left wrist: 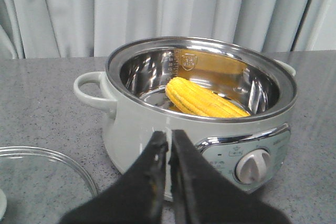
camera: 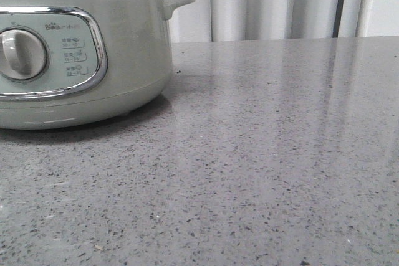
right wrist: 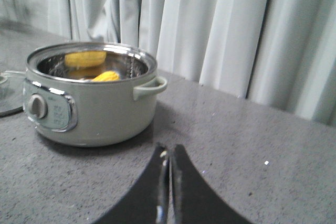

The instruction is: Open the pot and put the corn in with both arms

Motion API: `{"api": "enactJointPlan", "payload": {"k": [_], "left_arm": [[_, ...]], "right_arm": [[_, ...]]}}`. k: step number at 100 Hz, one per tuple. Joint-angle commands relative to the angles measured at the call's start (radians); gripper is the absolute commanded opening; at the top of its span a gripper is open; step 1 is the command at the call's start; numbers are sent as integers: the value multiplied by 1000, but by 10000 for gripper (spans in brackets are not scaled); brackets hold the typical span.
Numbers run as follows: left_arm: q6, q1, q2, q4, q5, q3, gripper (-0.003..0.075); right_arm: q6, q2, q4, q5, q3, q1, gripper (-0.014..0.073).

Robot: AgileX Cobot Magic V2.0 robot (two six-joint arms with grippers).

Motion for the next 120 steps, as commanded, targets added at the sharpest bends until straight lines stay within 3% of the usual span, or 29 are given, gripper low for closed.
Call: {"api": "enactJointPlan", "payload": {"k": [1, 67, 75, 82, 120], "left_arm": [[0, -11, 24, -16, -72, -32, -20], [0, -11, 24, -19, -72, -11, -20], [21, -11, 10, 72, -83, 31, -20], [21, -11, -11, 129, -142, 94, -20], [21, -11, -112, 115, -502, 532, -20]], "right_arm": [[4, 8, -44, -90, -22, -6, -43], [4, 8, -44, -90, -22, -6, -43], [4, 8, -44, -90, -22, -6, -43], [4, 8, -44, -90, -22, -6, -43], [4, 8, -44, -90, -22, -6, -43]]}}
